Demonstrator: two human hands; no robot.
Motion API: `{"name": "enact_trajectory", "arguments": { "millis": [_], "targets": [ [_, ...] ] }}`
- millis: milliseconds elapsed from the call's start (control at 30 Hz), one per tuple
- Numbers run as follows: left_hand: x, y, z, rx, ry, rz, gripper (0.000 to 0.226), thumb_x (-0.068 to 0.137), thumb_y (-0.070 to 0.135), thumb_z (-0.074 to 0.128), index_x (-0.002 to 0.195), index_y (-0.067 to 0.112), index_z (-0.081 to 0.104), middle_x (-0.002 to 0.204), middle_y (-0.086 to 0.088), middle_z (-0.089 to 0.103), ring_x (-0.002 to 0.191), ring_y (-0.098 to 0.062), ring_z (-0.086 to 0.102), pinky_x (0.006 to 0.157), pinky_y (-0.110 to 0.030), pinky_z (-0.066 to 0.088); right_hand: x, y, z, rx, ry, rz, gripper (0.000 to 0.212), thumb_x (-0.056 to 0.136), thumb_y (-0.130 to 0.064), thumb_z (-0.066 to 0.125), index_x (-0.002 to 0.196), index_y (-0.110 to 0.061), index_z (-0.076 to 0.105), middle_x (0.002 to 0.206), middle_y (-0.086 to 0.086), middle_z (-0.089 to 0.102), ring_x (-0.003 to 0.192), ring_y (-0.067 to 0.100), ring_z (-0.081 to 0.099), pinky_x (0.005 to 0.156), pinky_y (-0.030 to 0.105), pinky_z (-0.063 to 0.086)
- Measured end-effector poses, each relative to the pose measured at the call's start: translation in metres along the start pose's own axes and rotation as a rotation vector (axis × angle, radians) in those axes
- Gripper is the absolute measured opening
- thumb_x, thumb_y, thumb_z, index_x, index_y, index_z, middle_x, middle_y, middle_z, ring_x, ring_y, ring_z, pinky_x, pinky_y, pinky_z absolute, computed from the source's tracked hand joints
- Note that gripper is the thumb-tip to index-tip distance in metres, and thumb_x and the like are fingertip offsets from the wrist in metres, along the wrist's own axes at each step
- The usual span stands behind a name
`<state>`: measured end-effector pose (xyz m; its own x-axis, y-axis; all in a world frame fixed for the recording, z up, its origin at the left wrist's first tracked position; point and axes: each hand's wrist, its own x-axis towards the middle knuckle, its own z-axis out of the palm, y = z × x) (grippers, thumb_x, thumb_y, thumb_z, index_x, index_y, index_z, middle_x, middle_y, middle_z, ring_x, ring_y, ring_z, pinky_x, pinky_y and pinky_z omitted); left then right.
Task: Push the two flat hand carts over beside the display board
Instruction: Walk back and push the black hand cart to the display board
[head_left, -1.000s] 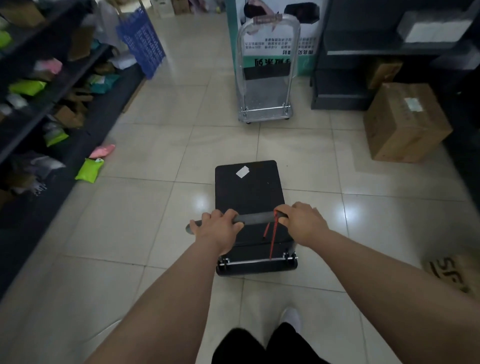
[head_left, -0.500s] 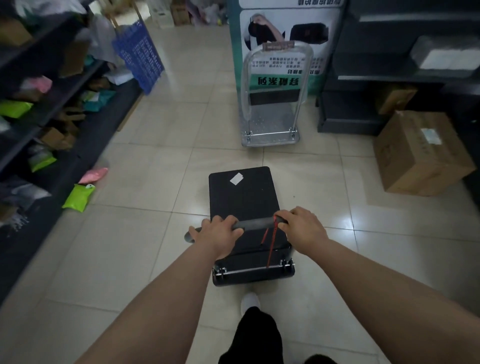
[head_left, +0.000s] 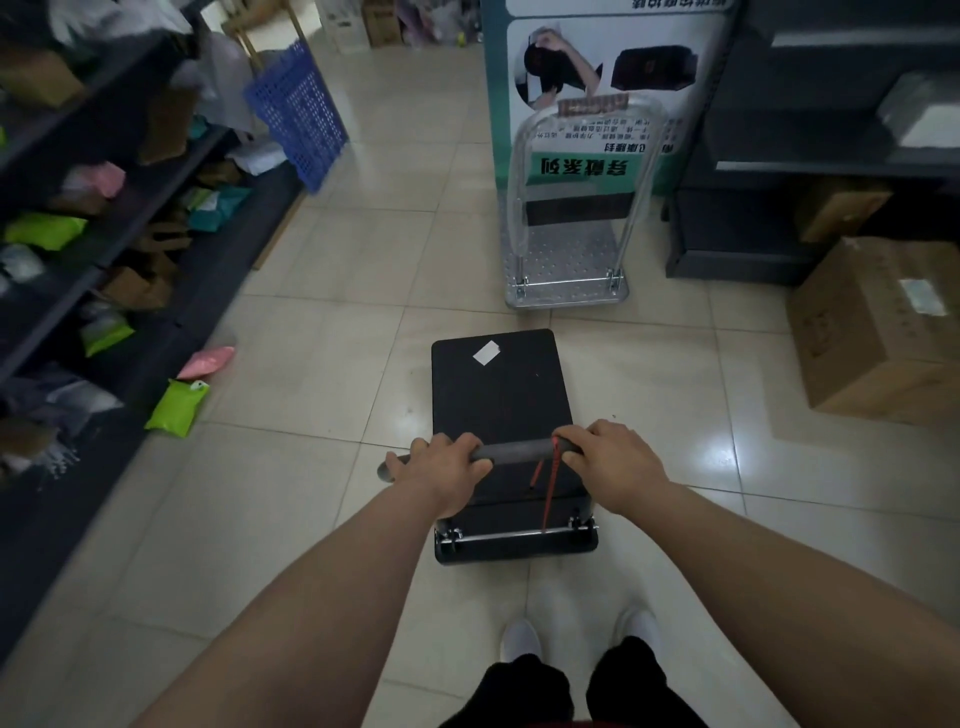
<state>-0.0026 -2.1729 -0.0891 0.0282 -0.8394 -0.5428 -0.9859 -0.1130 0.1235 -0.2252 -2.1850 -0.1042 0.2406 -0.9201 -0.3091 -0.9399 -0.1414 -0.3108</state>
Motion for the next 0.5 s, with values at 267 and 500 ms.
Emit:
{"name": "enact_trajectory", "arguments": {
  "millis": [267, 500],
  "targets": [
    [0.016, 0.009, -0.008, -0.17, 0.021, 0.054, 0.05, 0.089, 0.066, 0.026, 0.134, 0.044, 0.034, 0.135, -0.001, 0.046, 0.126, -0.027, 0.038, 0.104, -0.059, 0.024, 0.005, 0.007, -0.017, 0.084, -0.065, 0.058, 0.049, 0.094, -0.048, 0.041, 0.141, -0.034, 0.037, 0.138, 0.006, 0.046, 0.124, 0.026, 0.044, 0.104, 0.042, 0.038],
    [0.042, 0.059, -0.04, -0.11, 0.101, 0.221, 0.051, 0.093, 0.057, 0.033, 0.139, 0.036, 0.033, 0.138, -0.006, 0.046, 0.129, -0.031, 0.037, 0.104, -0.057, 0.032, 0.009, 0.032, -0.046, 0.158, 0.044, 0.17, 0.051, 0.095, -0.045, 0.04, 0.141, -0.024, 0.038, 0.141, 0.01, 0.043, 0.127, 0.028, 0.042, 0.101, 0.042, 0.038]
  ]
}}
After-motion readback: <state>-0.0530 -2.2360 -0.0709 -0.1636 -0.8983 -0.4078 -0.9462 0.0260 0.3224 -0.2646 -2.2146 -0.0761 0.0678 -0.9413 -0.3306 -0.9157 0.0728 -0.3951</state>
